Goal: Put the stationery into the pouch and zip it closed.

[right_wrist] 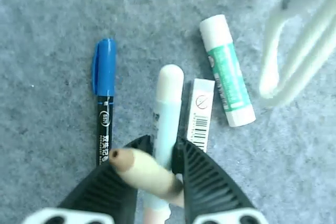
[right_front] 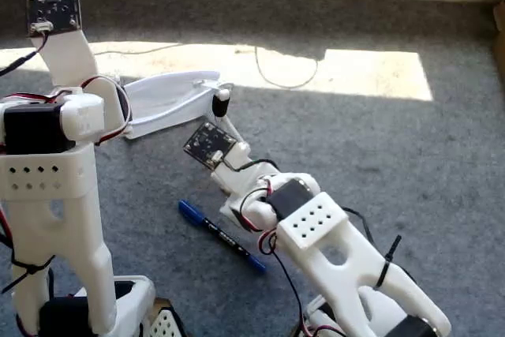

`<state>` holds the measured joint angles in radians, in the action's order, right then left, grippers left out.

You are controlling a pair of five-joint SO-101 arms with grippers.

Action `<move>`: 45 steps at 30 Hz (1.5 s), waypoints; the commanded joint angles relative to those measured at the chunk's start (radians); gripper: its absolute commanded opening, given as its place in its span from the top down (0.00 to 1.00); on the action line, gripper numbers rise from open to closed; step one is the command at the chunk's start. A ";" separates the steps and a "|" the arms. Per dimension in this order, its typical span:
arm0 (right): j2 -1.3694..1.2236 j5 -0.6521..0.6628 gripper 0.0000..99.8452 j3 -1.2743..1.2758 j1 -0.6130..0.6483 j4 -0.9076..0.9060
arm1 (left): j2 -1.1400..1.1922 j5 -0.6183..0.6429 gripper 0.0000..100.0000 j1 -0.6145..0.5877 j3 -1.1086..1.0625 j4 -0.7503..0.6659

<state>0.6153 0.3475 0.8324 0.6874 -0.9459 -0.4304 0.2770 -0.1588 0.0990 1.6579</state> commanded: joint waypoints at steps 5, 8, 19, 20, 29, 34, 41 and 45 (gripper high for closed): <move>0.206 -0.055 0.99 -0.061 -0.038 -0.027 | -0.027 0.012 0.99 -0.007 0.001 -0.014; 0.283 -0.058 0.99 -0.059 -0.038 -0.027 | -0.027 0.012 0.99 -0.005 0.001 -0.014; 0.473 -0.058 0.99 -0.065 -0.038 -0.019 | -0.027 0.011 0.99 -0.005 0.001 -0.011; 0.483 -0.058 0.99 -0.065 -0.038 -0.019 | -0.027 0.011 0.99 -0.005 0.001 -0.011; 0.539 -0.204 0.99 -0.053 -0.073 0.119 | -0.027 0.009 0.99 -0.005 -0.001 -0.011; 0.562 -0.296 0.99 -0.041 -0.151 0.193 | -0.027 0.009 0.99 -0.005 -0.018 -0.017; 0.567 -0.305 0.99 -0.045 -0.159 0.199 | -0.027 0.008 0.99 -0.005 -0.036 -0.020; 0.568 -0.295 0.99 -0.050 -0.134 0.236 | -0.027 0.008 0.99 -0.004 -0.033 -0.020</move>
<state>1.1600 0.0545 0.8324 0.5416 -0.7741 -0.4503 0.2770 -0.1588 0.0621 1.6517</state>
